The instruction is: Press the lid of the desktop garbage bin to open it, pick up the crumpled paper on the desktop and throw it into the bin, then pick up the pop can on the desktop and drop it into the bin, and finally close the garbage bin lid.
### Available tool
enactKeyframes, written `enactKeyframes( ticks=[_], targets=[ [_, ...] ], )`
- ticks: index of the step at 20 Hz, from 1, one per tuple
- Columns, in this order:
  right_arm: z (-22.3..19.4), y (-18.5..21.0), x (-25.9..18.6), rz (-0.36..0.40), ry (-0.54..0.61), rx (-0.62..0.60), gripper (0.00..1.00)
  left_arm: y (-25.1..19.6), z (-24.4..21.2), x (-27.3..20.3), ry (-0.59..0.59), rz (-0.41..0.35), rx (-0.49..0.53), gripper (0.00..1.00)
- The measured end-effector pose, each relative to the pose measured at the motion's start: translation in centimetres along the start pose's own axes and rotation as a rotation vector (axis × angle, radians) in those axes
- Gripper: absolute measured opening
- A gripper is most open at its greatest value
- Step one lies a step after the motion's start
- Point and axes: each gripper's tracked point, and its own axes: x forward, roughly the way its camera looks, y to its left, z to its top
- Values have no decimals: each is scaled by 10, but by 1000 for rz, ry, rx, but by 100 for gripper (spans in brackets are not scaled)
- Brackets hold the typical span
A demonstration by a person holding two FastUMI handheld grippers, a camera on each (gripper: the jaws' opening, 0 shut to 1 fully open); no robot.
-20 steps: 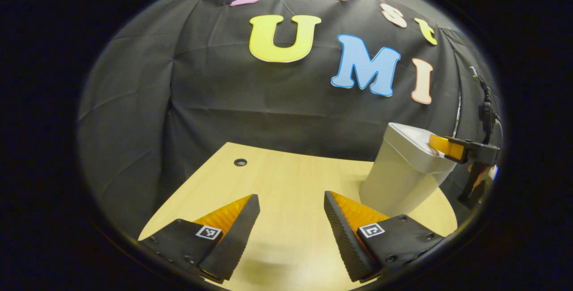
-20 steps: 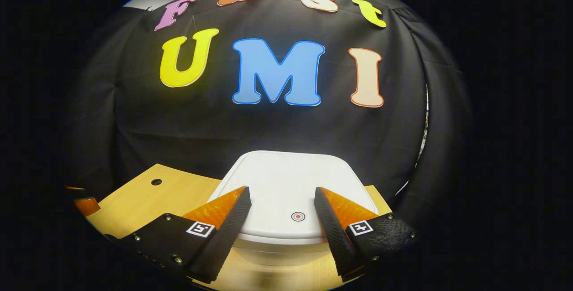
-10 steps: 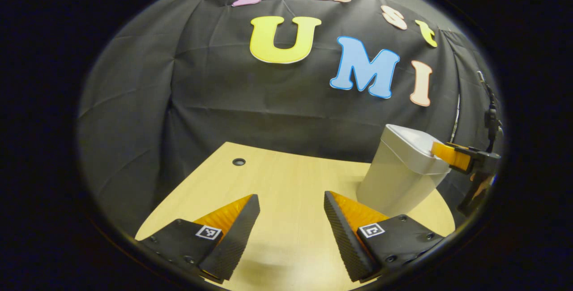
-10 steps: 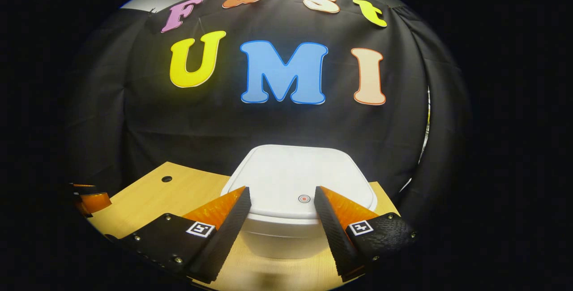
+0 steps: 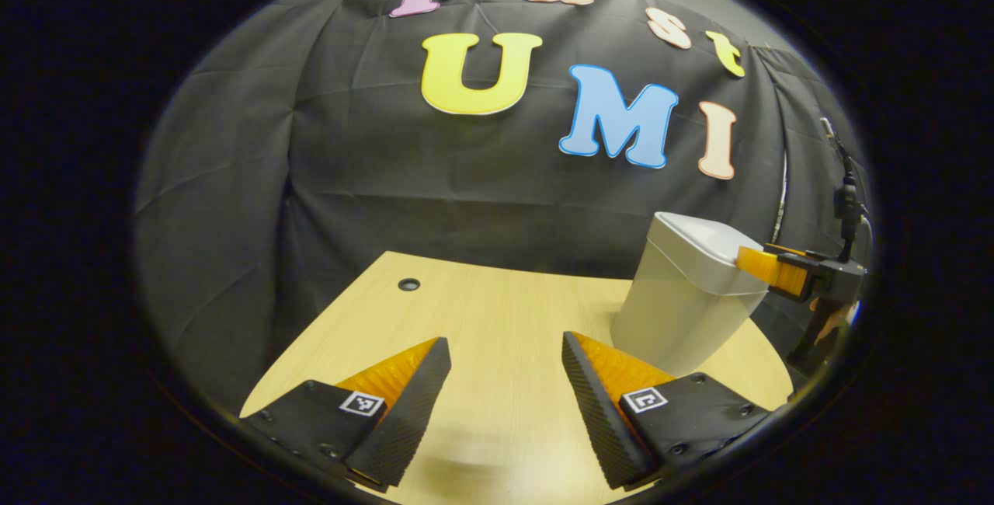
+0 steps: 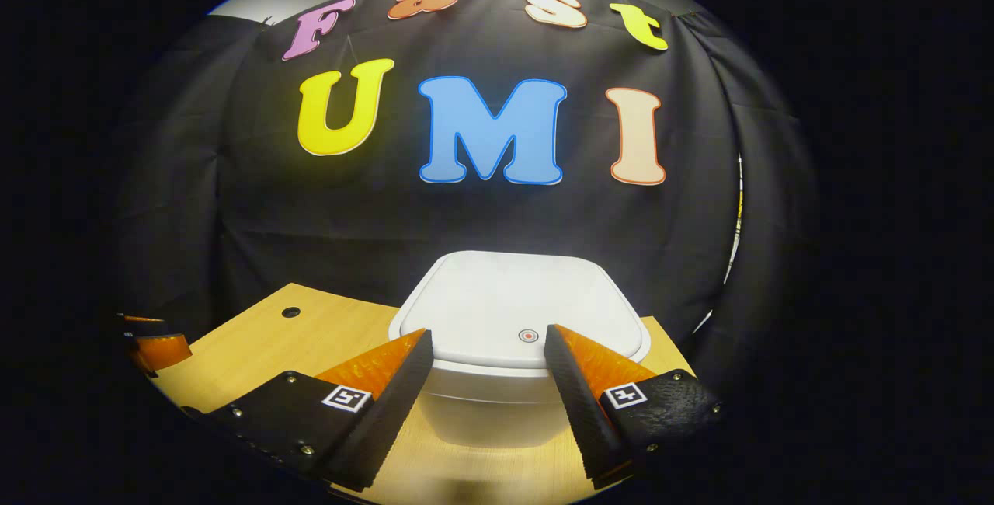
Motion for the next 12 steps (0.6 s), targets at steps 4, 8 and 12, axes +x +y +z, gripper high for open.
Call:
enactKeyframes(
  ticks=[4, 8, 12],
  targets=[
    [2, 0, 0, 2, -11, -2, 93, 6, 4, -5, -16, 16, -3, 96],
    [6, 1, 1, 9, 8, 31, 93, 6, 21, -5, -47, 14, 4, 96],
    [25, 3, -14, 16, -19, 28, 93, -3, 47, -5, -93, 3, 10, 100]
  ],
)
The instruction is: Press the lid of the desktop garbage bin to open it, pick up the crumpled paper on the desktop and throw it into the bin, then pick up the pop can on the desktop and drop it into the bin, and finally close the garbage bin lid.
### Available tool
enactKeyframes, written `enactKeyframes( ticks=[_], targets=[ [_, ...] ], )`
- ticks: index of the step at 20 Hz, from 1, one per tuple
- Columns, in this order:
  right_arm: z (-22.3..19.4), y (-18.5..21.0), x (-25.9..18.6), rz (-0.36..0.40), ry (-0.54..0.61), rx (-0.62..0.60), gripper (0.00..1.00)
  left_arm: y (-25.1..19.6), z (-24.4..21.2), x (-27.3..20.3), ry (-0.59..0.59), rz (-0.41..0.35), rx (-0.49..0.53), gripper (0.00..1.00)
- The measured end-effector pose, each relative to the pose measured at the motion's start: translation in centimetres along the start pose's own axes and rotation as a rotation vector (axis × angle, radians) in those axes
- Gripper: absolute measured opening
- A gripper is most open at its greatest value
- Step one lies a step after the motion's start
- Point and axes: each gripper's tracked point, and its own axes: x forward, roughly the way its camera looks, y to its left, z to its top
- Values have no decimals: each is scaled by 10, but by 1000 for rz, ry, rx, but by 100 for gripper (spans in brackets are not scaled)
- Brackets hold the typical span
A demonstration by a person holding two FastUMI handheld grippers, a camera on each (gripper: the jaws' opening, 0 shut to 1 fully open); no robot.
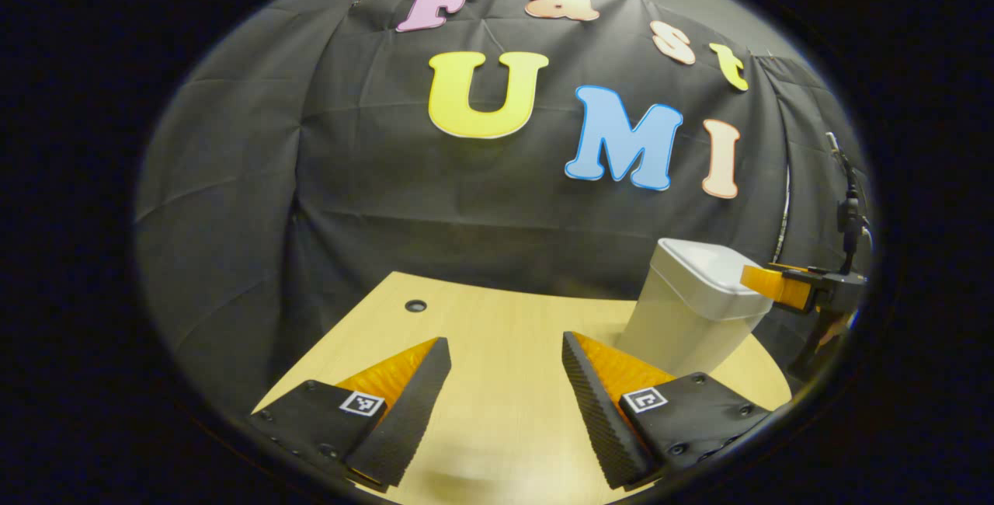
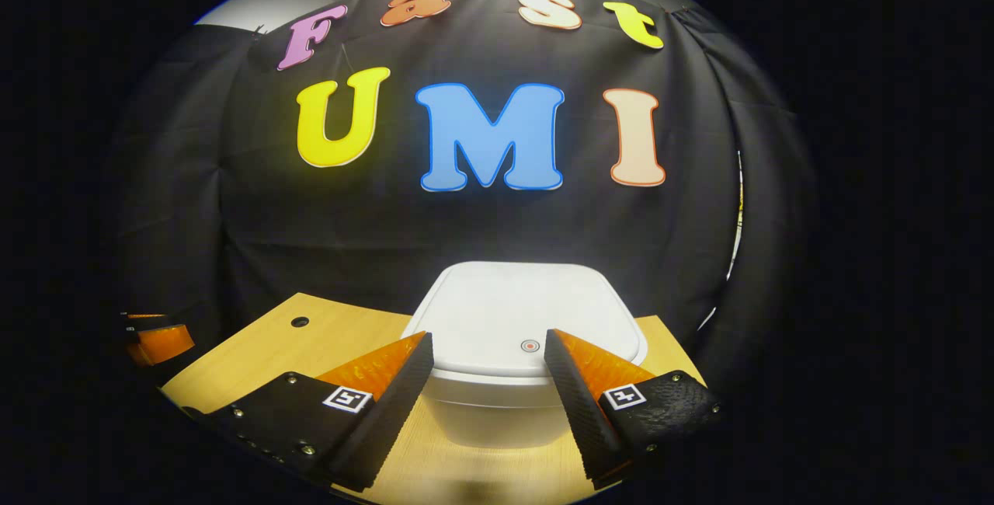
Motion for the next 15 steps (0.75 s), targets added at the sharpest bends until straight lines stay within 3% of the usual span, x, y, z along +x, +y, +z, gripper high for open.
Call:
enactKeyframes(
  ticks=[1, 2, 3, 5, 6, 7, 10, 15],
  targets=[
    [7, 2, -5, 4, -13, -2, 93, -3, 8, 0, -19, 0, 9, 96],
    [12, 4, -10, 9, -27, 1, 93, -5, 16, 0, -37, 0, 19, 100],
    [19, 6, -18, 13, -44, 9, 93, -9, 24, 1, -51, -3, 27, 96],
    [30, 11, -29, 27, -72, 26, 93, -15, 40, -2, -82, -12, 32, 100],
    [34, 14, -34, 35, -83, 34, 93, -19, 49, -3, -100, -16, 33, 95],
    [39, 16, -39, 44, -97, 40, 93, -23, 58, -4, -120, -17, 36, 100],
    [49, 19, -54, 53, -137, 43, 93, -30, 85, -9, -172, -19, 60, 100],
    [51, 27, -68, 45, -160, 26, 93, -56, 103, -11, -203, -86, 108, 100]
  ],
)
